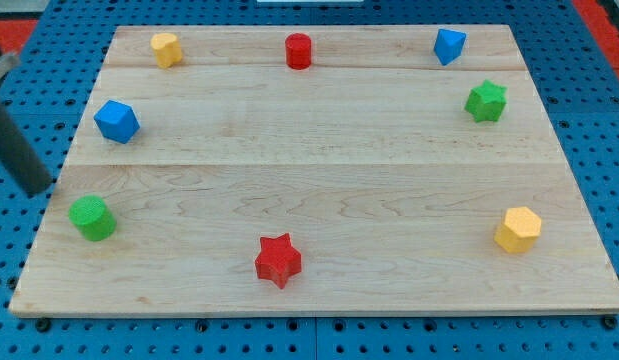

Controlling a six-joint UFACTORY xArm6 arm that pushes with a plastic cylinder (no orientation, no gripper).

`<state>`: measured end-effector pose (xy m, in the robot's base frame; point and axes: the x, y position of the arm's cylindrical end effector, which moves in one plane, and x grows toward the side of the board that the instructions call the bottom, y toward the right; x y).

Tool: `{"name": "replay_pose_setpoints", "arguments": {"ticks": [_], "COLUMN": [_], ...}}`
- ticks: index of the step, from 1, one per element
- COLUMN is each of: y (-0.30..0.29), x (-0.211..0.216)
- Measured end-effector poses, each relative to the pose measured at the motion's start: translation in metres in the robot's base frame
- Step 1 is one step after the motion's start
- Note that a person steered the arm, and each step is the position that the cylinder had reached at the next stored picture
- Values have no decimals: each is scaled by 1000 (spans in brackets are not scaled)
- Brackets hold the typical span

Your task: Push the green circle bottom right to the blue cube

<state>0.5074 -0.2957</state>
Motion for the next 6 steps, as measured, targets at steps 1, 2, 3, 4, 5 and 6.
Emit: {"name": "replay_pose_setpoints", "arguments": {"ticks": [1, 2, 3, 4, 5, 6], "y": [49, 93, 121, 81, 70, 68], "x": [45, -23, -38, -38, -38, -38]}}
